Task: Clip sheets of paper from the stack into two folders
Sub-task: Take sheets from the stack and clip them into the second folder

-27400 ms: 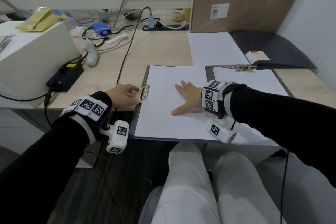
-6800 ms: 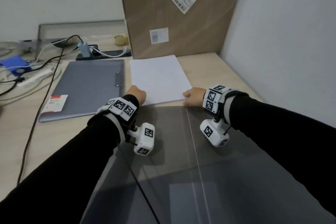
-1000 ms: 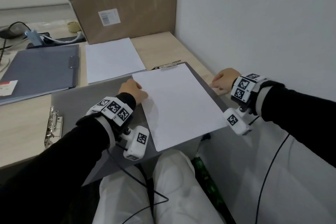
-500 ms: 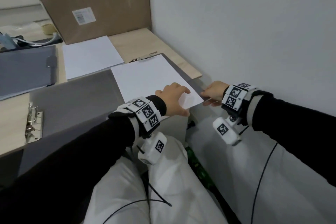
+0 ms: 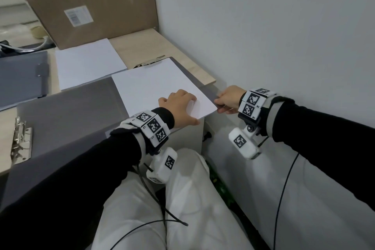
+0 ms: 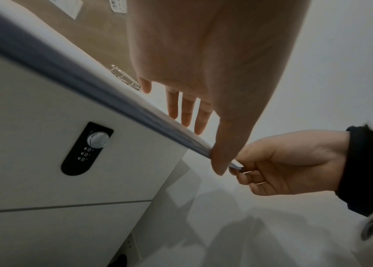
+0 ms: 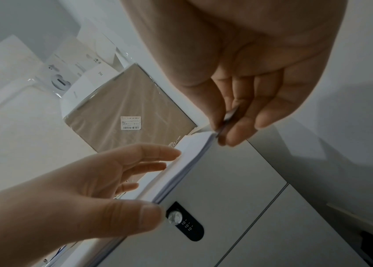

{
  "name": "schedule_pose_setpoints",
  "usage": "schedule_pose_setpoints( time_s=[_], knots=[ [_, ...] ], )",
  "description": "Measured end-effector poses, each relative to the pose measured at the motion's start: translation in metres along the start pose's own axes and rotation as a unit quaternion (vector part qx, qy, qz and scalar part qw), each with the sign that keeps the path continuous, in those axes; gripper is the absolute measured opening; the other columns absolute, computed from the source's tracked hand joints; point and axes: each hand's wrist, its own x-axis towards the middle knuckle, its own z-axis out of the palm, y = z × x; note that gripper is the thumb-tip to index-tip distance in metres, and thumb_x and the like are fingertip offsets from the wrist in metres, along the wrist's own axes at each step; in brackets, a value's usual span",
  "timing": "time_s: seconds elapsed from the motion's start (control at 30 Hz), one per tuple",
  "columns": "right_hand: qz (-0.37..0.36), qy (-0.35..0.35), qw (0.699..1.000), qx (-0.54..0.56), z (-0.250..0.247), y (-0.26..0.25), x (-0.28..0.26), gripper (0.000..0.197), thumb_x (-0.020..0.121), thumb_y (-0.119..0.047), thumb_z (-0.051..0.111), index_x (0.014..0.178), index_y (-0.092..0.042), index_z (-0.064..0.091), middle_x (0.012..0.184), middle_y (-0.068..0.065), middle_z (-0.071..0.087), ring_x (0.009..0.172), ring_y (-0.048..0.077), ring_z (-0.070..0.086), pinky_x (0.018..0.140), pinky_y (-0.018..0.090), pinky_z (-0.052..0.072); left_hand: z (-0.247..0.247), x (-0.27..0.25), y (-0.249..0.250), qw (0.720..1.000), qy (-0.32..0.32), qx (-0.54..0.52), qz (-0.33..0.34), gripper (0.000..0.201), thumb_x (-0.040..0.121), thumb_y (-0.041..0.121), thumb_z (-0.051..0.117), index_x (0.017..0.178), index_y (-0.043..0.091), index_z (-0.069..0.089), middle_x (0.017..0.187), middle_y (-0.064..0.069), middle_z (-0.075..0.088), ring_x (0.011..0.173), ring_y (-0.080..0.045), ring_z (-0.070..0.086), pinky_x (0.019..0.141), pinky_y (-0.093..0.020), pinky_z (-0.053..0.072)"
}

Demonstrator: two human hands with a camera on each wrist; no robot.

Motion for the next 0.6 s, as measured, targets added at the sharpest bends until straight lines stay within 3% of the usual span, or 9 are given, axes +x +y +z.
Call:
schedule_pose_setpoints(
  time_s=[0.1, 0.17, 0.23, 0.3, 0.4, 0.47, 0.6],
  knots=[
    [-0.010, -0.006, 1.000, -0.001, 0.003, 0.004, 0.003, 0.014, 0.092, -0.013, 0.054, 0.079, -0.012, 0.058, 0.073, 0.003, 0.062, 0.060, 0.009, 0.058, 0.054, 0.020, 0.043, 0.001, 0.000, -0.001, 1.000, -0.001, -0.001, -0.001, 0.069, 0.073, 0.053, 0.066, 0.134, 0.032, 0.041, 0.144, 0.006, 0.036, 0.132, -0.020, 0.037, 0.103, -0.043, 0.026],
    [-0.018, 0.003, 1.000, -0.001, 0.006, 0.005, 0.005, 0.014, 0.092, -0.013, 0.055, 0.078, -0.012, 0.058, 0.070, 0.003, 0.062, 0.050, 0.005, 0.059, 0.049, 0.018, 0.043, 0.002, 0.000, -0.001, 1.000, 0.001, -0.004, -0.002, 0.069, 0.072, 0.053, 0.067, 0.134, 0.032, 0.042, 0.143, 0.006, 0.036, 0.131, -0.020, 0.036, 0.103, -0.043, 0.027],
    [-0.026, 0.010, 1.000, -0.004, 0.009, 0.006, 0.006, 0.003, 0.092, -0.014, 0.054, 0.092, -0.015, 0.057, 0.068, 0.002, 0.062, 0.036, -0.002, 0.057, 0.042, 0.014, 0.043, 0.003, 0.000, -0.002, 1.000, 0.004, -0.009, -0.005, 0.069, 0.072, 0.052, 0.068, 0.133, 0.033, 0.042, 0.143, 0.006, 0.037, 0.131, -0.020, 0.036, 0.103, -0.043, 0.026],
    [-0.037, 0.015, 0.999, -0.005, 0.011, 0.007, 0.008, 0.014, 0.092, -0.014, 0.053, 0.104, -0.020, 0.050, 0.067, 0.001, 0.062, 0.032, -0.003, 0.056, 0.037, 0.010, 0.042, 0.003, 0.000, -0.002, 1.000, 0.006, -0.014, -0.008, 0.069, 0.072, 0.051, 0.068, 0.133, 0.033, 0.043, 0.142, 0.007, 0.037, 0.132, -0.020, 0.036, 0.104, -0.043, 0.026],
    [-0.043, 0.015, 0.999, -0.015, 0.012, 0.007, 0.007, 0.023, 0.093, -0.015, 0.052, 0.116, -0.018, 0.052, 0.068, 0.001, 0.063, 0.041, 0.001, 0.061, 0.039, 0.012, 0.044, 0.002, 0.000, -0.001, 1.000, 0.005, -0.021, -0.010, 0.069, 0.072, 0.050, 0.069, 0.134, 0.032, 0.042, 0.143, 0.006, 0.037, 0.132, -0.020, 0.036, 0.104, -0.043, 0.025],
    [-0.041, 0.011, 0.999, -0.016, 0.012, 0.007, 0.006, 0.037, 0.094, -0.016, 0.050, 0.129, -0.004, 0.052, 0.072, 0.001, 0.064, 0.055, 0.006, 0.063, 0.044, 0.016, 0.044, 0.001, -0.001, 0.000, 1.000, 0.009, -0.024, -0.013, 0.070, 0.072, 0.050, 0.069, 0.135, 0.032, 0.042, 0.144, 0.005, 0.037, 0.132, -0.020, 0.036, 0.105, -0.043, 0.025],
    [-0.051, 0.013, 0.999, -0.007, 0.012, 0.008, 0.003, 0.032, 0.096, -0.014, 0.048, 0.123, 0.001, 0.056, 0.072, 0.000, 0.063, 0.061, 0.008, 0.062, 0.050, 0.018, 0.045, -0.001, -0.001, 0.000, 0.999, 0.013, -0.038, -0.022, 0.071, 0.072, 0.050, 0.069, 0.135, 0.032, 0.041, 0.144, 0.005, 0.036, 0.134, -0.019, 0.035, 0.105, -0.043, 0.025]
  ],
)
